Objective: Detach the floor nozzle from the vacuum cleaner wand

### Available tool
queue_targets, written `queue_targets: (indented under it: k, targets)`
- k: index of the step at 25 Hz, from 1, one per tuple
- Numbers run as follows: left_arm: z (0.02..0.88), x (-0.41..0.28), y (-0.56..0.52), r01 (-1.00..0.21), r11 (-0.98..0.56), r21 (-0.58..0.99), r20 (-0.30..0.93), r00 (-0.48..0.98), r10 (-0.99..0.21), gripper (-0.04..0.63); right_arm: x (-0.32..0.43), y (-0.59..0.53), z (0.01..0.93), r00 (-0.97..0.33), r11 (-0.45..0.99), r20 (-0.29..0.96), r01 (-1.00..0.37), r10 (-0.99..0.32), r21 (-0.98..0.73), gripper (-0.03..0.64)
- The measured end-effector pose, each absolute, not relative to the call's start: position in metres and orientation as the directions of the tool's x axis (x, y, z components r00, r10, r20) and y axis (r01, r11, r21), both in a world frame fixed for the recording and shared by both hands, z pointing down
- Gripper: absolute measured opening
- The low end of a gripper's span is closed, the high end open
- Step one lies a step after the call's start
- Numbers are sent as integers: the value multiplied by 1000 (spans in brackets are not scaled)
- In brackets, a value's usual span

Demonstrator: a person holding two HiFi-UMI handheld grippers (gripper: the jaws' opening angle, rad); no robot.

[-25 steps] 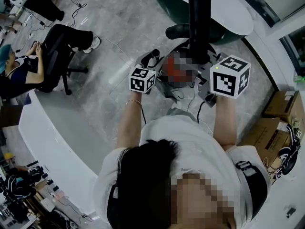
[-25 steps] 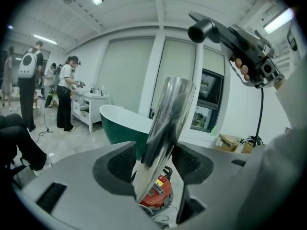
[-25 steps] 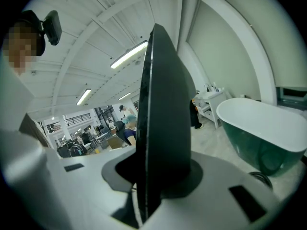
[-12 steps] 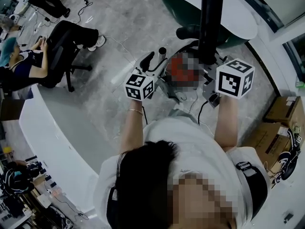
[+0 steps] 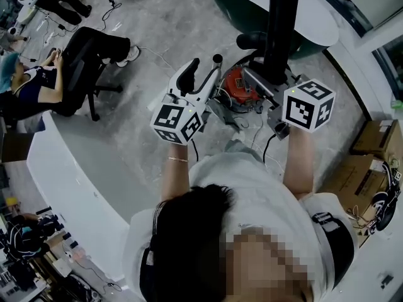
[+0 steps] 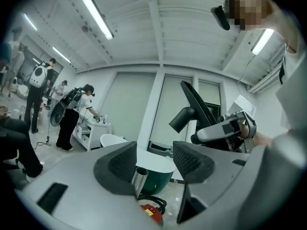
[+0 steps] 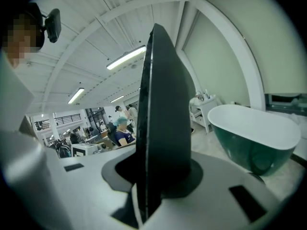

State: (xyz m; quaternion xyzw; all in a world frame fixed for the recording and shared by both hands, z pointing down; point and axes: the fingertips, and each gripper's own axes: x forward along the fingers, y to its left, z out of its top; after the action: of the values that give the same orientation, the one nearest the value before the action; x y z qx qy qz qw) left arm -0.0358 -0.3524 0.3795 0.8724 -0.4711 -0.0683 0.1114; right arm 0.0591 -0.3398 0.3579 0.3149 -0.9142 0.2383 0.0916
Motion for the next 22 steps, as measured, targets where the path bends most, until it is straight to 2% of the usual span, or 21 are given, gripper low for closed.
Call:
queue_targets:
  k: [5,9,17,22]
  targets:
    - [371,-37,-339,-814,-508,280,20,534,-845,237,61,-332,347,-730,653,240,-681,-639,-331,104]
    - [352,-37,-325,-788,-524,322,-26,546,-837,164,66,-327,344,-647,608,188,-761,-739,-227,104]
    - [322,-53,-302,-847,-468,252,-55,470,-881,117,62,-304,339,-534,526,148,-845,-832,-96,104]
    - [331,-53,-295,-861,-457,222,-2,469,-883,81,59,-293,343,-469,468,119,-883,-875,-42,104]
